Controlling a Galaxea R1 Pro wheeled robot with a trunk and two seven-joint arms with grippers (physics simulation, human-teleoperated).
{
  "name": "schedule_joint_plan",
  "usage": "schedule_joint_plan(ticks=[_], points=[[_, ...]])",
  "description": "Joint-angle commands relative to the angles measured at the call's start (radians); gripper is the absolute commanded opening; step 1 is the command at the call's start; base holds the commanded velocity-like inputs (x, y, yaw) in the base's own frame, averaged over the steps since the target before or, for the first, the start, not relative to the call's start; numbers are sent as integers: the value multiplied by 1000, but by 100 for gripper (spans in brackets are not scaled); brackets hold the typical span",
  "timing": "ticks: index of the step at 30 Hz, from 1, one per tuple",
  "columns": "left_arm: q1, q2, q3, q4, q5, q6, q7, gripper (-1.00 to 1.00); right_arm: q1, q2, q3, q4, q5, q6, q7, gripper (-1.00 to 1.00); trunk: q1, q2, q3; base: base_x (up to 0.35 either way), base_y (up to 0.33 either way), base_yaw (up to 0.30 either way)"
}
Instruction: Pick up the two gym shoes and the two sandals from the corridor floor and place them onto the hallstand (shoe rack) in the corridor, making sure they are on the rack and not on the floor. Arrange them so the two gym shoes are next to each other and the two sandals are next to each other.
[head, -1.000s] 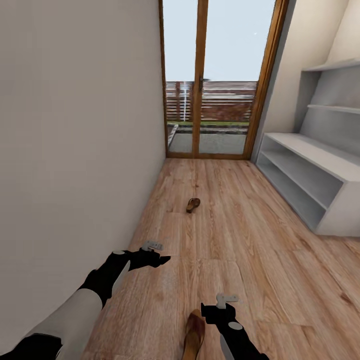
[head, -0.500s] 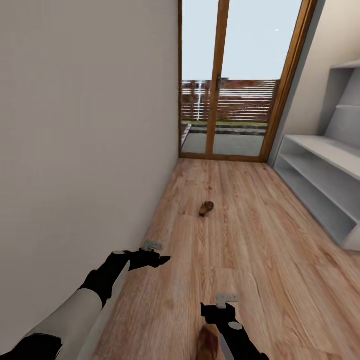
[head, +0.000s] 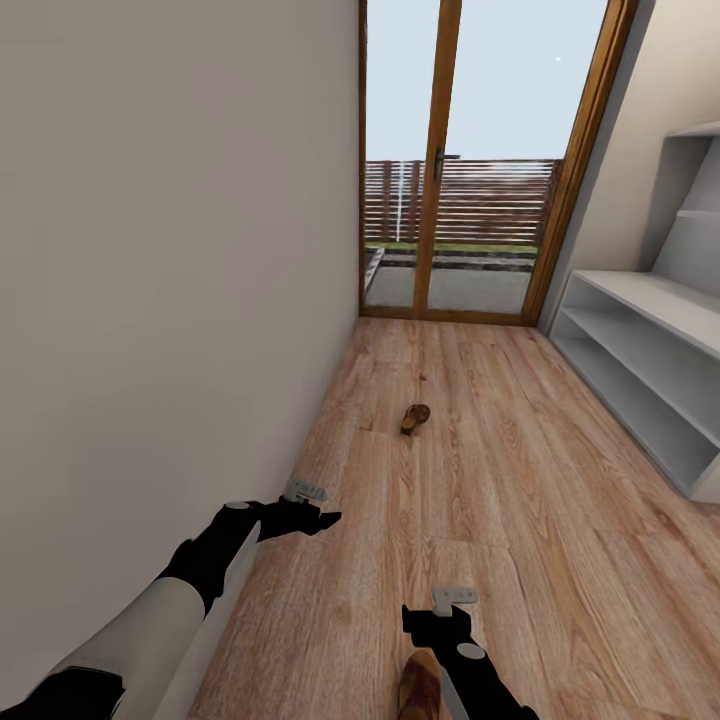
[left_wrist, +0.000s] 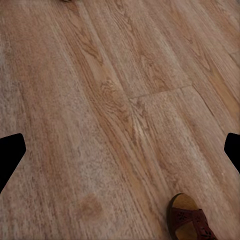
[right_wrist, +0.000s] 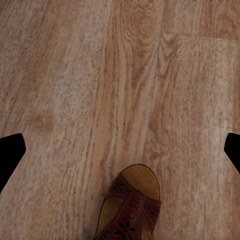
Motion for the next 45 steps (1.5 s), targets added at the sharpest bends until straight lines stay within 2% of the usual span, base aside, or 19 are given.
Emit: schedule_joint_plan(ticks=[1,12,18,22,23,28,36,45], points=[[0,0,1,-2,-3,6,-3,100,0,0,2,-2,5,7,-6,100,0,0,-1,3,2,1],[0,-3,1,1,-3,5,-3,100,0,0,1,-3,5,7,-6,100,0,0,-1,76,1,0],[0,-16,-2,1,-2,4,-6,100,0,0,1,-1,5,7,-6,100,0,0,-1,59,0,0],[0,-37,-3,-2,-2,5,-6,100,0,0,1,-2,4,7,-6,100,0,0,-1,19,0,0],[-7,-75,-6,-7,-2,8,-6,100,0,0,1,2,3,7,-6,100,0,0,-1,3,0,0],[-14,-94,-6,-9,-2,11,-7,100,0,0,1,4,3,7,-7,100,0,0,-1,1,0,0],[-29,-102,-6,-10,1,13,-39,100,0,0,1,5,3,7,-6,100,0,0,-1,0,0,0],[-41,-105,-5,-10,32,15,-90,100,0,0,0,5,3,7,-7,100,0,0,-1,0,0,-97]])
